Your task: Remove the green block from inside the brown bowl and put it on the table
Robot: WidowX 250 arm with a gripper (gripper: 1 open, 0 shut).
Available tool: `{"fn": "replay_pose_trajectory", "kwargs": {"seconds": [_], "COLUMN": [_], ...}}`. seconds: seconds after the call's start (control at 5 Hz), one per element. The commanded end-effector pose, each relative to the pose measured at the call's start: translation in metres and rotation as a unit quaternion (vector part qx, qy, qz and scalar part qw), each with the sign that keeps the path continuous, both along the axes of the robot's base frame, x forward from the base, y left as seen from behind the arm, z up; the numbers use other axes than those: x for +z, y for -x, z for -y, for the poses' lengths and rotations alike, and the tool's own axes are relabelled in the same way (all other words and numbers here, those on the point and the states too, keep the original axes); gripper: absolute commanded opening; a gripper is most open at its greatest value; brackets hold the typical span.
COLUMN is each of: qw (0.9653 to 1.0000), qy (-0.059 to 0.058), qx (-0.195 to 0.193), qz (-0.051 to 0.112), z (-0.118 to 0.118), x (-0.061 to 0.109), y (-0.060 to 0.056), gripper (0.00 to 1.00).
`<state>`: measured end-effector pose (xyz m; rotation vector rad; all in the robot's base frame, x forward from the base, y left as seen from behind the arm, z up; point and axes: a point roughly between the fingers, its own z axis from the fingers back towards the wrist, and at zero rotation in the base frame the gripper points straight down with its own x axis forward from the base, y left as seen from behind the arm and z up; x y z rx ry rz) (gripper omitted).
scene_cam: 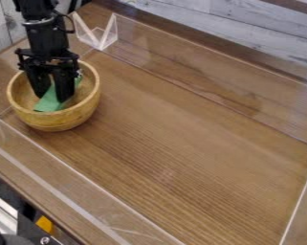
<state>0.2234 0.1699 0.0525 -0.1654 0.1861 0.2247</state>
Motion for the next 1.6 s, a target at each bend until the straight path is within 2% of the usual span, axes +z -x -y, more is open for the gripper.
{"fn": "replay_pose_trajectory", "kwargs": {"seconds": [0.0,0.8,1.0,1.4], "qw": [0.9984,0.9968,0.9958,0.9942], "qy": [-0.031,-0.020,-0.016,-0.008], "qx": [0.007,-0.003,-0.020,-0.062], "qz": [0.046,0.078,0.088,0.088], "z": [-0.010,0.000,0.015,0.067], "x": [0.032,0.070,0.083,0.082], "y": [-0.008,-0.007,-0.006,-0.008], "gripper": [0.00,0.00,0.00,0.00]}}
